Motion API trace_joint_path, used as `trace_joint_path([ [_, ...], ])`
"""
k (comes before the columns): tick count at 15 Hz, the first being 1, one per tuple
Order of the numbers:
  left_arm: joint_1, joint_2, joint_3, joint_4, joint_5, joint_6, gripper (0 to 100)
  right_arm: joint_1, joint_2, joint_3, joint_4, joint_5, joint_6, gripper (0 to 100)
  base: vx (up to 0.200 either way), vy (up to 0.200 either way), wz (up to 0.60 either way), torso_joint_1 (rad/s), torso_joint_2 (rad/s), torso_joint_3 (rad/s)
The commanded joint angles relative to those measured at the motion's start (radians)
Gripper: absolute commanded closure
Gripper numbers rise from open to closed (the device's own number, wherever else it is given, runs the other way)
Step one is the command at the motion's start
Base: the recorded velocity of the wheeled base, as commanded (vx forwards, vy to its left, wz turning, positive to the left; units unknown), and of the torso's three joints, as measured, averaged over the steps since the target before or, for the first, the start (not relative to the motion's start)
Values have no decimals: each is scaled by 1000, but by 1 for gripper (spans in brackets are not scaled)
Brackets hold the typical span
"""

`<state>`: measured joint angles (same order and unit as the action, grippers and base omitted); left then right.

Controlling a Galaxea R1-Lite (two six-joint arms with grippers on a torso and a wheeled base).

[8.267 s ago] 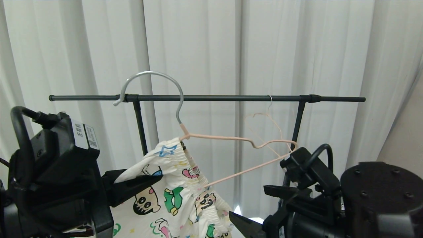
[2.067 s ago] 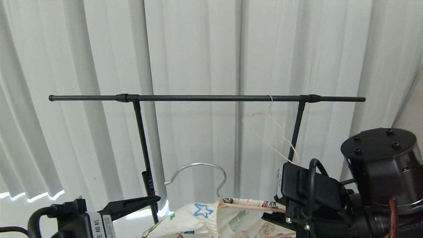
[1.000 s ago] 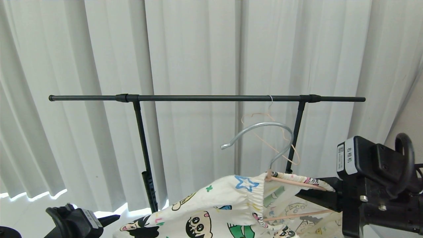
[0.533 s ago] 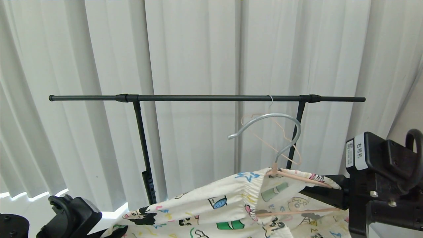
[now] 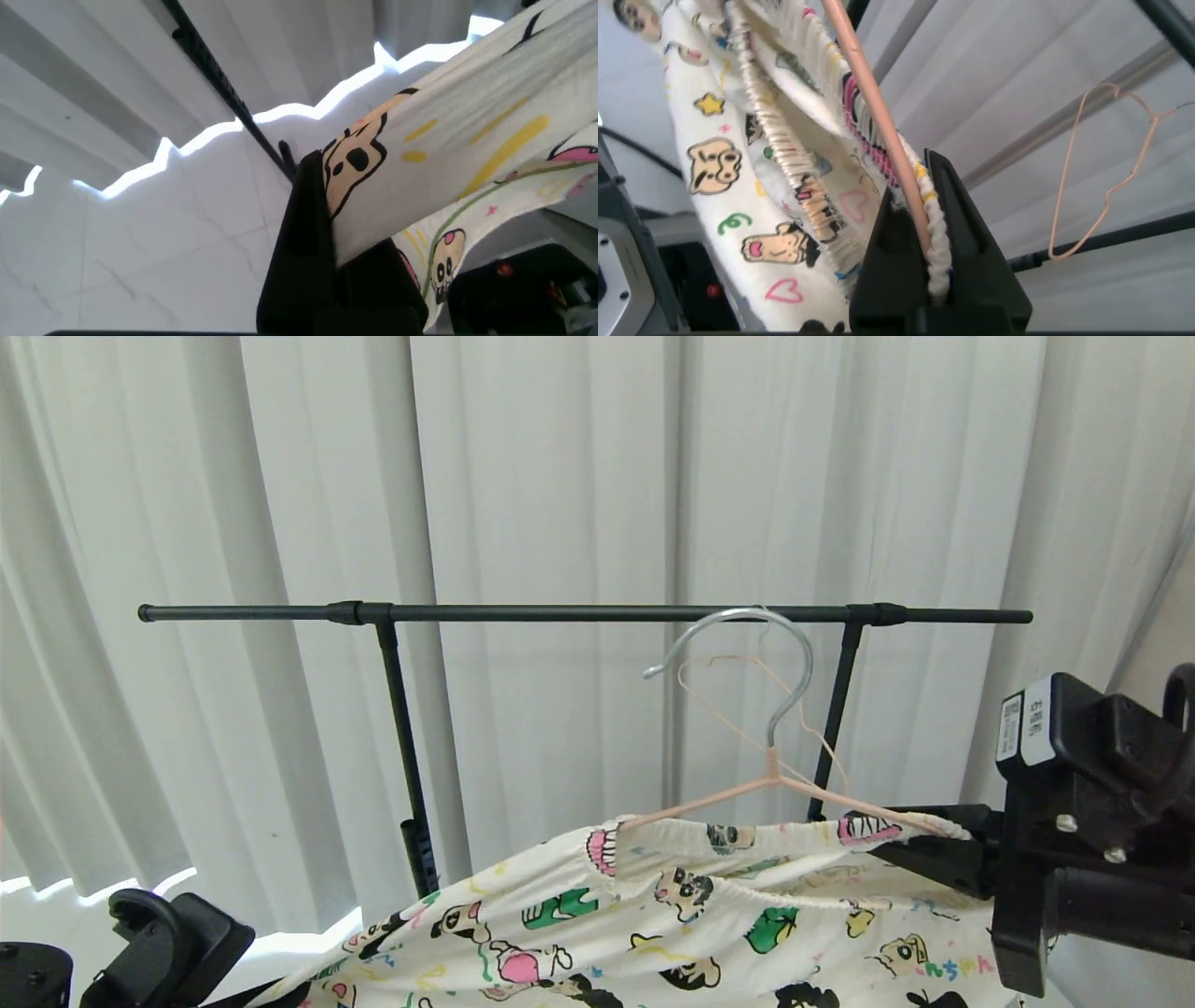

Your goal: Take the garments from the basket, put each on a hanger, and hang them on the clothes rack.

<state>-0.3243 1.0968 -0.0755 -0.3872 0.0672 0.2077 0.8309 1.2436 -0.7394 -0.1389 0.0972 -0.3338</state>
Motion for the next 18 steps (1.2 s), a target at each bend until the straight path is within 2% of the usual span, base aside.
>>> trace_joint_path([
  [1, 1, -5, 0, 1, 0, 13, 100, -1, 2, 0, -5, -1, 1, 100, 0, 0, 0, 0, 0, 0],
  [4, -25, -35, -21, -1, -3, 21, 100, -1, 16, 0, -7, -1, 2, 100, 0, 0, 0, 0, 0, 0],
  [5, -35, -43, -20, -1, -3, 21, 0, -1, 19, 0, -7, -1, 2, 100, 0, 0, 0, 0, 0, 0],
  [7, -50, -75, -17, -1, -12, 18, 0, -3, 20, 2, -8, -1, 2, 100, 0, 0, 0, 0, 0, 0],
  [10, -56, -137, -44, -1, -129, -5, 0, -50, 20, 3, -5, -2, 4, 100, 0, 0, 0, 0, 0, 0],
  [12, -56, -204, -69, -1, -195, -27, 0, -131, 22, 40, -4, -2, 2, 100, 0, 0, 0, 0, 0, 0],
  [15, -50, -247, -92, -1, -195, -30, 0, -191, -1, 89, -1, -21, 2, 100, 0, 0, 0, 0, 0, 0],
  [18, -33, -245, -145, -1, -193, -68, 0, -257, -10, 92, 2, -65, 47, 100, 0, 0, 0, 0, 0, 0],
])
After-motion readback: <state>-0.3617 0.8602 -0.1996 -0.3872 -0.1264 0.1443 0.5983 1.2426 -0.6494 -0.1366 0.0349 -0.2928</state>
